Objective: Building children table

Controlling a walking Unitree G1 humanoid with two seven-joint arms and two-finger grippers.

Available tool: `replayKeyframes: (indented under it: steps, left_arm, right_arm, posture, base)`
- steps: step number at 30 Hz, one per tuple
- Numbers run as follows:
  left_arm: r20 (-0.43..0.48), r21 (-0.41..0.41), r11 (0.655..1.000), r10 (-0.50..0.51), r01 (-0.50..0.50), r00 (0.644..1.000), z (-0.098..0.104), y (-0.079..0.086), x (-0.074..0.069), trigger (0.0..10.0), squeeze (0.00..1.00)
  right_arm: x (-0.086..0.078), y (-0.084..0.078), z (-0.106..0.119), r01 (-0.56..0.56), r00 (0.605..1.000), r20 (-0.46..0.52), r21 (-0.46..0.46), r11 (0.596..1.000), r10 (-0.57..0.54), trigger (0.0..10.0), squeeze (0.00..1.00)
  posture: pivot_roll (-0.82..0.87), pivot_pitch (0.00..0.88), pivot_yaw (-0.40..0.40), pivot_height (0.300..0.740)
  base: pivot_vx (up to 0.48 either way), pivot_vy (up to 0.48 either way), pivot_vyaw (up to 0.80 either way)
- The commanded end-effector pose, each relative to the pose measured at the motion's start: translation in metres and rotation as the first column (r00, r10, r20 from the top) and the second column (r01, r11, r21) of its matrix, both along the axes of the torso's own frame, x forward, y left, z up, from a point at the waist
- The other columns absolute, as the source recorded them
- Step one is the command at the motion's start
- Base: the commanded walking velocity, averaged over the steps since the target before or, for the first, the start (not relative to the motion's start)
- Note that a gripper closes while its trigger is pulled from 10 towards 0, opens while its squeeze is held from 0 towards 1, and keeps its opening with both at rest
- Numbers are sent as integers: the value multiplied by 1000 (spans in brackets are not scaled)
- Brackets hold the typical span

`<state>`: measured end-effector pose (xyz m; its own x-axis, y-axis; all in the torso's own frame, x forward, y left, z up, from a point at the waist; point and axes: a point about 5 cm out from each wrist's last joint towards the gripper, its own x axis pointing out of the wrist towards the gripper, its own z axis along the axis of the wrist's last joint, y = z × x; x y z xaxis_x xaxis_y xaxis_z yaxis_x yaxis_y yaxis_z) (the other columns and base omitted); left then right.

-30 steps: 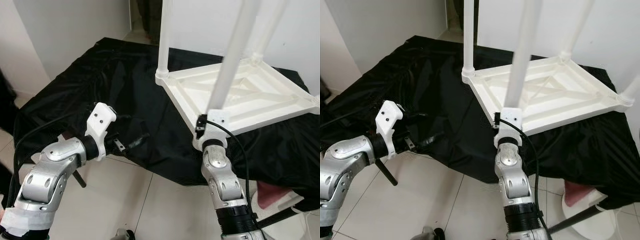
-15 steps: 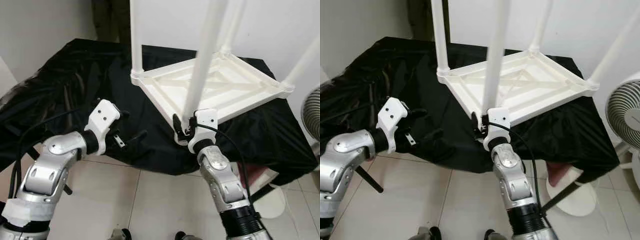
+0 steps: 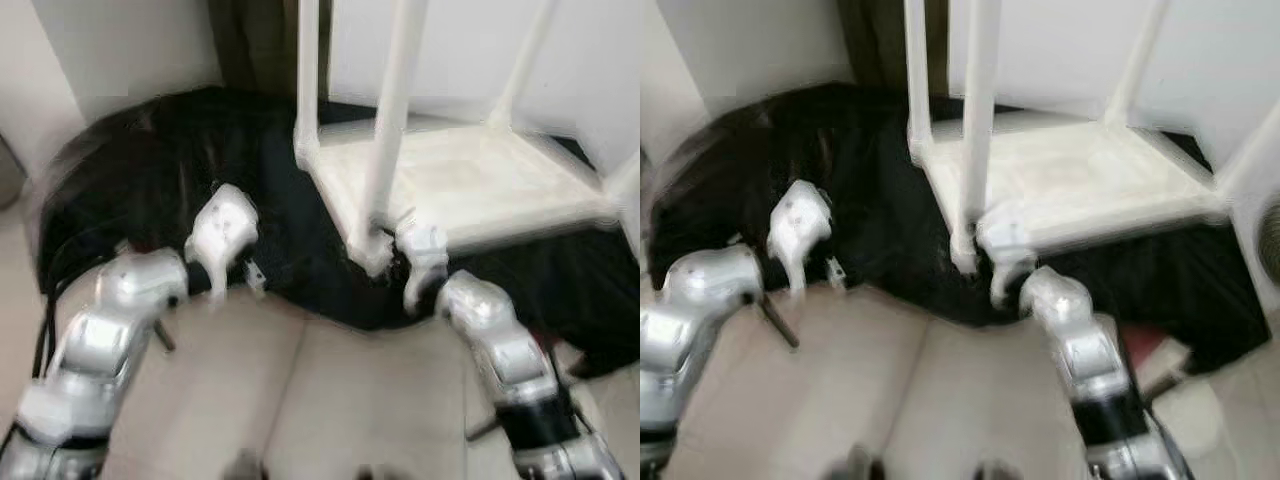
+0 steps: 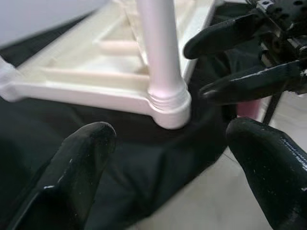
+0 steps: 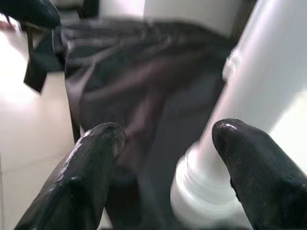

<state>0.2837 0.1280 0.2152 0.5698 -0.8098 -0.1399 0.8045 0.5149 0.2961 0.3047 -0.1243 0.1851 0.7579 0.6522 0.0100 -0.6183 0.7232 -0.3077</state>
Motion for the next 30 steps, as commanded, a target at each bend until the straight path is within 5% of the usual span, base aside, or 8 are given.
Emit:
replayKeyframes:
  steps: [1, 5, 9, 20, 30]
  left_arm:
    - [-2, 2, 1000, 28, -28, 1000, 0, -1, 1, 10000, 0]
    - [-15, -57, 983, 174, -175, 985, 2, 9, 11, 10000, 0]
    - [6, -101, 951, 296, -294, 955, 10, 16, 22, 10000, 0]
    - [17, -170, 913, 379, -371, 925, 18, 25, 32, 10000, 0]
    - [4, -154, 914, 381, -376, 925, 14, 22, 28, 10000, 0]
  right_arm:
    - [3, -7, -1, 4, 1000, 3, -33, 999, -4, 10000, 0]
    - [9, -17, 9, 19, 999, 35, -39, 999, -18, 10000, 0]
    - [0, -2, 10, -25, 1000, 20, 46, 999, 24, 10000, 0]
    - [-23, 34, 9, -155, 988, -2, 161, 975, 157, 10000, 0]
    - [-27, 40, 7, -149, 988, -20, 190, 971, 155, 10000, 0]
  posture:
    - [-32, 118, 19, 740]
    - [-26, 120, 15, 740]
    - [-17, 123, 19, 740]
    - [-16, 130, 26, 740]
    - [-19, 133, 18, 740]
  base:
    - [0, 0, 0]
    - [0, 0, 0]
    - [0, 0, 0]
    - [110, 0, 0]
    - [168, 0, 0]
